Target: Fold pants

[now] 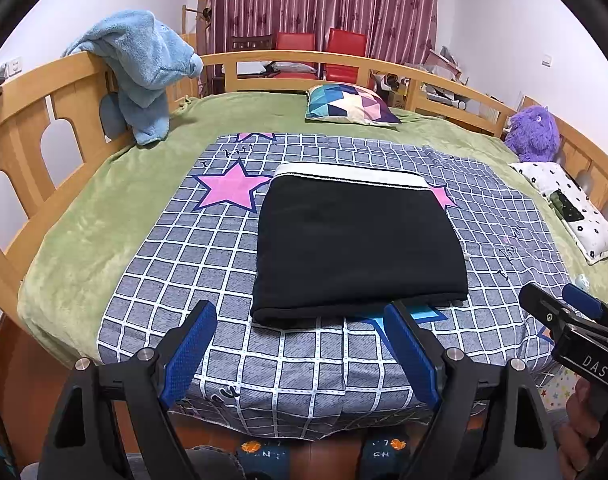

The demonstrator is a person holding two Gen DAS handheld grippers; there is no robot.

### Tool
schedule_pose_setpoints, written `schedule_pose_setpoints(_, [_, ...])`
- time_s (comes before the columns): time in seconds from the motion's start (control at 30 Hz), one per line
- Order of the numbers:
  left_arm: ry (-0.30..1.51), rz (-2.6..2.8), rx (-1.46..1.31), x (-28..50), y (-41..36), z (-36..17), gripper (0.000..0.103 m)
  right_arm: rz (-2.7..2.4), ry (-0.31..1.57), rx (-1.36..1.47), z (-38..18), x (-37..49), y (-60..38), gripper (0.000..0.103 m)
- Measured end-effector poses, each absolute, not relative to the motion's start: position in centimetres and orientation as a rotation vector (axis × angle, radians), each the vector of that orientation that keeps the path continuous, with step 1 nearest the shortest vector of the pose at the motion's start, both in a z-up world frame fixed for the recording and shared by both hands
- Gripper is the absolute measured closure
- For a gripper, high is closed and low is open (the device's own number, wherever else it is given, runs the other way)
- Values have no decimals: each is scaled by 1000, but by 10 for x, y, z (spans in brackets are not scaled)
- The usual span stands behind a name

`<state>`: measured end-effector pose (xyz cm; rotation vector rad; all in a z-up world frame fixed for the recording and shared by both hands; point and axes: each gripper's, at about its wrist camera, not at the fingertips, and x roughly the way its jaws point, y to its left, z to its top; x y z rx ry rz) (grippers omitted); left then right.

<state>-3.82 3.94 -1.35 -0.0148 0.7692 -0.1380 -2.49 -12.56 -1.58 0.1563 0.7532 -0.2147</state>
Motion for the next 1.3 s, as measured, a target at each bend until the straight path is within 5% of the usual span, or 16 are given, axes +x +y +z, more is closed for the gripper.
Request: schedule_pose_setpoints(1.3, [764, -153, -29, -36, 46, -9, 18, -209, 757, 130, -16, -25, -122, 7])
